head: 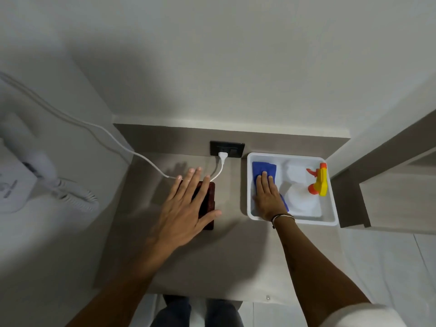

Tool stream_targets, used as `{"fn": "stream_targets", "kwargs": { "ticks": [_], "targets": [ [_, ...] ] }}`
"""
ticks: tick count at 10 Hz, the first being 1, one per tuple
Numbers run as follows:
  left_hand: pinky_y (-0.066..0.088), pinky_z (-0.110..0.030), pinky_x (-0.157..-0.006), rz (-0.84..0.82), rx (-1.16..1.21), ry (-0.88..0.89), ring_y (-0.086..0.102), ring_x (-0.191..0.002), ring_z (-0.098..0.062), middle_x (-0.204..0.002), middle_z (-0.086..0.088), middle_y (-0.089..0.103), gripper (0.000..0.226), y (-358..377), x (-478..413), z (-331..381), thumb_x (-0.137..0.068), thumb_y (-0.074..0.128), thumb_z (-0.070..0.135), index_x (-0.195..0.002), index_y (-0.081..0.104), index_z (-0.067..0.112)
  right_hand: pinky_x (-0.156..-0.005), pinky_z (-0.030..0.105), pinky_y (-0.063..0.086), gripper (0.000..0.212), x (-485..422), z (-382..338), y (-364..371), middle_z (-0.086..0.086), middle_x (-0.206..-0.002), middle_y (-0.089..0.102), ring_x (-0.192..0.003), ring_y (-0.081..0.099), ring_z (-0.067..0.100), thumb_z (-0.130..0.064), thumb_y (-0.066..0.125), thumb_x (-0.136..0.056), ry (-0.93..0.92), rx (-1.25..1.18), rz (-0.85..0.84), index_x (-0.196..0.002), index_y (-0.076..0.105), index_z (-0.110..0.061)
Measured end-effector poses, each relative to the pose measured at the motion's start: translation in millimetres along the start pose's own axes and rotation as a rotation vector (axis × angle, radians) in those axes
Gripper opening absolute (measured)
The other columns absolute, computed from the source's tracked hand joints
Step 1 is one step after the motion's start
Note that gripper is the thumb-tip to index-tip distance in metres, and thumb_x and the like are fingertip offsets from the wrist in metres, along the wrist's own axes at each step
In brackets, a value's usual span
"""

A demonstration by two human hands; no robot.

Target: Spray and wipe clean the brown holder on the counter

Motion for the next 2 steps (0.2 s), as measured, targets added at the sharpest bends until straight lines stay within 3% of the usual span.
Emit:
{"fn": "stream_targets", "kwargs": {
  "ticks": [1, 2],
  "targets": [
    [0.011, -0.053, -0.134, -0.012, 0.000, -0.019, 0.001, -0.166, -0.028, -0.179, -0.014, 0.006, 0.096, -2, 0, 2, -0.100, 0.025, 0.080, -0.169, 0.016, 0.014, -0.137, 0.047, 0.009, 0.074, 8, -4, -12, 0.019, -0.178, -0.009, -0.167, -0.006, 0.038, -0.034, 0.036, -0.115, 0.037, -0.089, 0.011, -0.169, -0.004, -0.003],
    [0.009, -0.054, -0.133, -0.013, 0.028, -0.035, -0.004, -0.166, -0.027, -0.179, -0.011, 0.001, 0.096, -3, 2, 2, -0.100, 0.022, 0.081, -0.169, 0.013, 0.016, -0.137, 0.047, 0.011, 0.071, 20, -23, -26, 0.018, -0.179, -0.003, -0.167, -0.003, 0.036, -0.035, 0.037, -0.114, 0.051, -0.213, 0.214, -0.169, 0.003, -0.005]
  ]
}}
Point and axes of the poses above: each hand's wrist, its own x-axis away from the middle knuckle, its own y-axis out of the palm, z = x × y, the point moved 2 cm from there along -x, towards the middle knuckle
